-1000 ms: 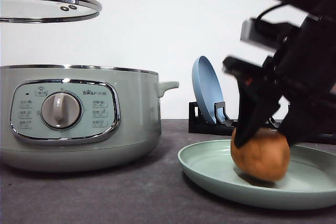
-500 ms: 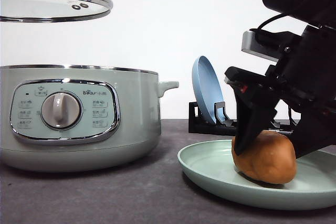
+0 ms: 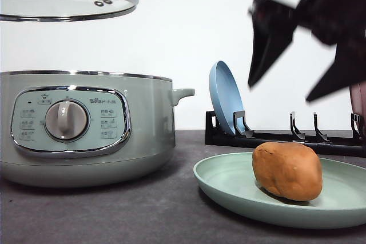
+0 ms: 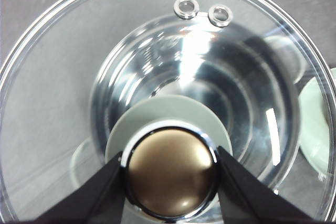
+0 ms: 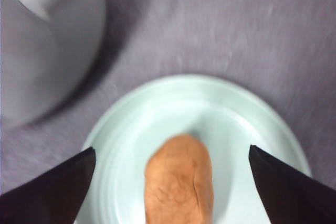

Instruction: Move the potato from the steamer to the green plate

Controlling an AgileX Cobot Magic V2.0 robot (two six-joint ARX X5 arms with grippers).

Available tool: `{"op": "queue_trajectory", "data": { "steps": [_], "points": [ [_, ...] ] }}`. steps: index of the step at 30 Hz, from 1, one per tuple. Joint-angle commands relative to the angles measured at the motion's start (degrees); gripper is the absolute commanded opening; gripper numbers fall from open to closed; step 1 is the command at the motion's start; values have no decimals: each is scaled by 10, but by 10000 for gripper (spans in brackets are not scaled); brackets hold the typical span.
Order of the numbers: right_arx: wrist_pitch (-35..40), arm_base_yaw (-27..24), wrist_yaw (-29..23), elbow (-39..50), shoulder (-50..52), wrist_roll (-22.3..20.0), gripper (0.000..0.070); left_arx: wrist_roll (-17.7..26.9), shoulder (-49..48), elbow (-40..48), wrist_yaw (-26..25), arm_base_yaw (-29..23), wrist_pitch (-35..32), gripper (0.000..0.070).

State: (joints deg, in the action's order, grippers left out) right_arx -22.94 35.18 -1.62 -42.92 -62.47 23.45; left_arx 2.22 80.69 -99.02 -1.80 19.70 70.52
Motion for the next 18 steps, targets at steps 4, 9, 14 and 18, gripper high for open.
{"op": "queue_trajectory", "data": {
  "steps": [4,9,14,18],
  "points": [
    [-14,2,-4,-47,36,-31,593,2,13,-16,-2,17,-26,0],
    [-24,2,-14,-78,71,-42,593,2,36,-16,-2,30,-29,0],
    [-33,2,-19,-90,99,-54,593,2,65,-16,-2,41,-30,0],
    [-39,2,-23,-90,112,-59,593,2,90,-16,-2,44,-36,0]
  ]
}}
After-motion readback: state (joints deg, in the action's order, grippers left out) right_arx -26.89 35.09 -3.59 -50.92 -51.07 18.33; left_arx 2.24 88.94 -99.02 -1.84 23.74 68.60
